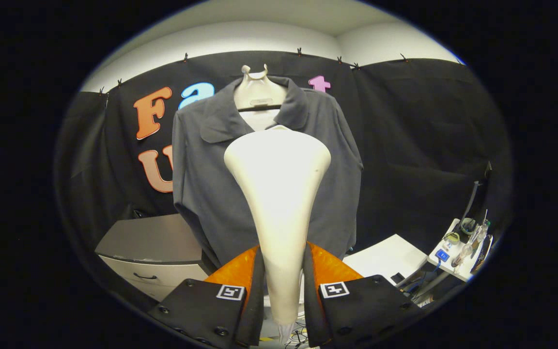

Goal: Iron the clothes twice with a garment steamer, once on the left side and once on the right side.

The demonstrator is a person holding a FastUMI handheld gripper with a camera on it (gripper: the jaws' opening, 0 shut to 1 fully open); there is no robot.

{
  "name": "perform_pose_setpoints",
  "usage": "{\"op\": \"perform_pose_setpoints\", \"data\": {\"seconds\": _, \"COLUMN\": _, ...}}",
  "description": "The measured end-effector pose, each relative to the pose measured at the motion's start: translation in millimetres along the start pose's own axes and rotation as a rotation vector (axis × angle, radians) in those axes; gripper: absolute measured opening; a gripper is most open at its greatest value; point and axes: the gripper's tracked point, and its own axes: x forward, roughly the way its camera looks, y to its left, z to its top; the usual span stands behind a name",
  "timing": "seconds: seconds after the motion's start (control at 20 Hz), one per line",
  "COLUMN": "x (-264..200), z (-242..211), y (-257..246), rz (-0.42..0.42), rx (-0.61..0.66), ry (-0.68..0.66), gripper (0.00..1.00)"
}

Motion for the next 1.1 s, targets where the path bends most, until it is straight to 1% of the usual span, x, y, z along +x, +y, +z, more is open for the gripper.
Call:
{"op": "perform_pose_setpoints", "data": {"seconds": 0.25, "x": -21.7, "z": 45.0, "y": 29.3, "rz": 0.027, "rx": -0.034, "ry": -0.107, "gripper": 0.43}}
{"op": "perform_pose_setpoints", "data": {"seconds": 0.4, "x": -26.4, "z": 63.3, "y": 45.7, "rz": 0.037, "rx": -0.052, "ry": -0.154, "gripper": 0.43}}
{"op": "perform_pose_setpoints", "data": {"seconds": 0.55, "x": -21.4, "z": 65.2, "y": 56.8, "rz": 0.047, "rx": -0.059, "ry": -0.157, "gripper": 0.43}}
{"op": "perform_pose_setpoints", "data": {"seconds": 0.8, "x": -9.1, "z": 55.2, "y": 63.5, "rz": 0.05, "rx": -0.062, "ry": -0.125, "gripper": 0.43}}
{"op": "perform_pose_setpoints", "data": {"seconds": 1.1, "x": -10.4, "z": 51.3, "y": 64.0, "rz": 0.05, "rx": -0.055, "ry": -0.117, "gripper": 0.43}}
